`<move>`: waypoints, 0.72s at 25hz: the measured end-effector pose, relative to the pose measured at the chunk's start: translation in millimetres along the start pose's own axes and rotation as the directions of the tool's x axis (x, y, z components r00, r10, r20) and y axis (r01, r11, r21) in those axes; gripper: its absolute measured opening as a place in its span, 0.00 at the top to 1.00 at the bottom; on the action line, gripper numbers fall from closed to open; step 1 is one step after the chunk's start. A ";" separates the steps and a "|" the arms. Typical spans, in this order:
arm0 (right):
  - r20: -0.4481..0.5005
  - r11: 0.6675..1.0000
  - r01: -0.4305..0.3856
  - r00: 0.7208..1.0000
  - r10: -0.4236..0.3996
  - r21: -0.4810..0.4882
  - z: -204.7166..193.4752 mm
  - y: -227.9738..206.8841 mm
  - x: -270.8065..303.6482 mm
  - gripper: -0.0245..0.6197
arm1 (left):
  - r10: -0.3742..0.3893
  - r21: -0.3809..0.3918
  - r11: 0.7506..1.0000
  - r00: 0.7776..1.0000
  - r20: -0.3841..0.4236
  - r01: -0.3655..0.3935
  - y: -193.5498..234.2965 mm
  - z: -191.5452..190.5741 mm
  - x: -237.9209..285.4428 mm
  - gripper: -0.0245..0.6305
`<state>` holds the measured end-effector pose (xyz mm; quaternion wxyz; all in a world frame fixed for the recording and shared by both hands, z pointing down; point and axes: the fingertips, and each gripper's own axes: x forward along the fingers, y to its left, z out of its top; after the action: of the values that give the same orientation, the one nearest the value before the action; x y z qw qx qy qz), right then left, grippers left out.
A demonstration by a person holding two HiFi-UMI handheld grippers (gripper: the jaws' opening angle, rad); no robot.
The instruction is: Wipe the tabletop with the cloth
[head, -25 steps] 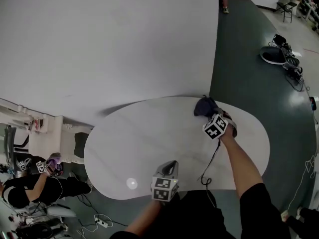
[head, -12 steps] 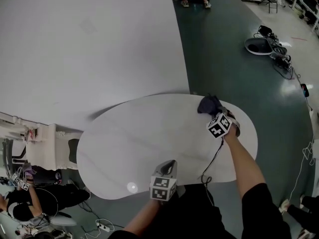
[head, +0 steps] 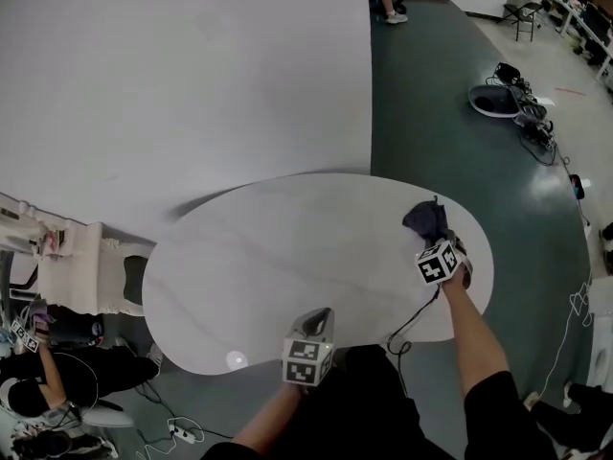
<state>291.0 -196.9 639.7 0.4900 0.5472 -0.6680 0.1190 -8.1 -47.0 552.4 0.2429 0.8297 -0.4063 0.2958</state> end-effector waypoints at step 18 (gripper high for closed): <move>0.068 0.966 -0.180 0.978 0.195 -0.188 34.8 275.6 -109.0 0.89 | 0.043 -0.123 0.992 0.991 0.123 -0.027 67.6 -84.0 -110.4 0.95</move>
<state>30.4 -51.4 641.0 0.4951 0.4393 -0.7453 0.0800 -142.6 28.3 546.9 0.2614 0.8232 -0.4525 0.2222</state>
